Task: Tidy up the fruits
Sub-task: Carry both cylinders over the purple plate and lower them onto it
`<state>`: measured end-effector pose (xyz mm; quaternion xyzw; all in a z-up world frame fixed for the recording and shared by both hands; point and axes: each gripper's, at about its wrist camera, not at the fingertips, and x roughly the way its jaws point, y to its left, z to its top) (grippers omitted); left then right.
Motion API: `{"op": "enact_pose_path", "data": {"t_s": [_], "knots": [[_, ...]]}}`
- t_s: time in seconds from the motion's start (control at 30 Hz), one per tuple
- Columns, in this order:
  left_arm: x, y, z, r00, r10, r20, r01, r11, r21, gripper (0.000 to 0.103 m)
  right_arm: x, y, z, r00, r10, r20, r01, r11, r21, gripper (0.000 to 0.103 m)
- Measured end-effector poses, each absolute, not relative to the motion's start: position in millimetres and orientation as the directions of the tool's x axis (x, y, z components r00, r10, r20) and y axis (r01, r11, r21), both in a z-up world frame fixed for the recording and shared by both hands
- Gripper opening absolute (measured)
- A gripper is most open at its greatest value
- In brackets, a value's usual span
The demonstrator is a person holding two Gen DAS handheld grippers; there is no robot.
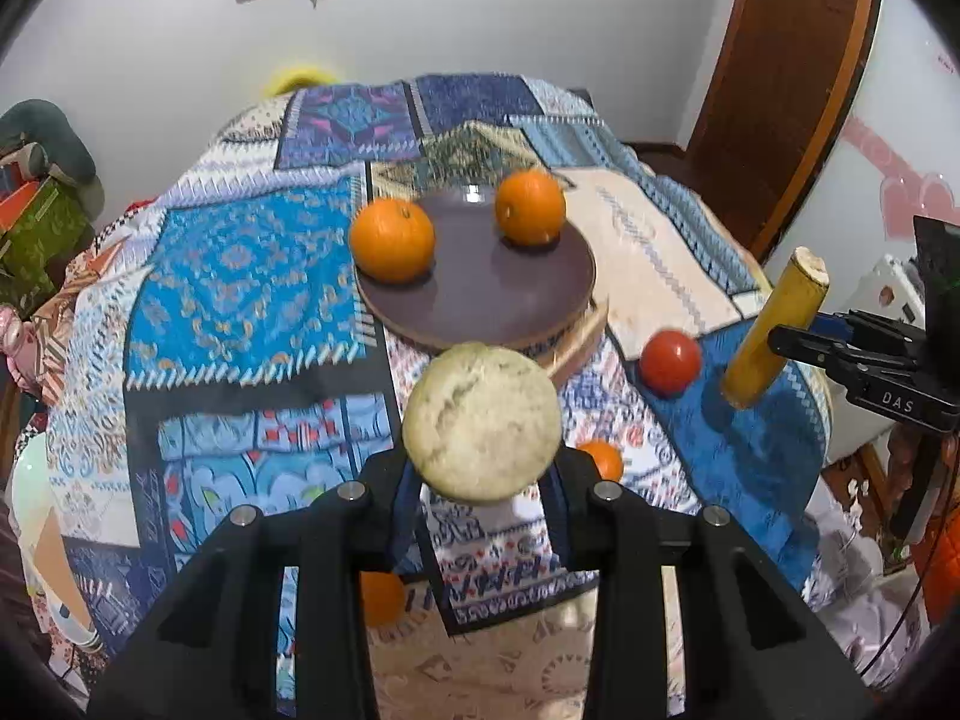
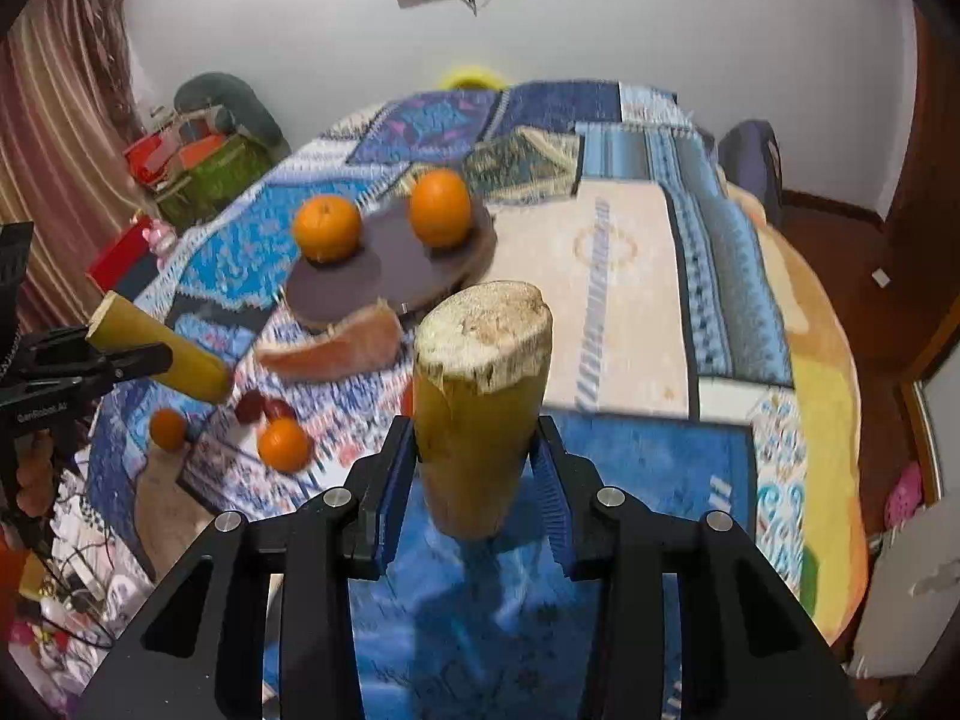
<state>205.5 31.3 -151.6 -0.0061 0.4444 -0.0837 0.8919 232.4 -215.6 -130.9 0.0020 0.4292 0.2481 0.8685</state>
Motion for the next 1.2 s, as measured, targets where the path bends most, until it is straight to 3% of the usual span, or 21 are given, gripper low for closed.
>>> {"op": "enact_pose_path", "data": {"t_s": [0.57, 1.2], "knots": [[259.3, 38.1, -129.7, 0.653, -0.164, -0.739, 0.139, 0.986, -0.095, 0.035, 268.4, -171.9, -83.2, 0.582, 0.49, -0.649, -0.511, 0.841, 0.177, 0.036], [326.9, 33.2, -173.1, 0.601, -0.189, -0.776, 0.168, 0.98, -0.108, 0.035, 325.4, -108.7, -127.7, 0.493, 0.496, -0.715, -0.582, 0.799, 0.153, 0.036]]}}
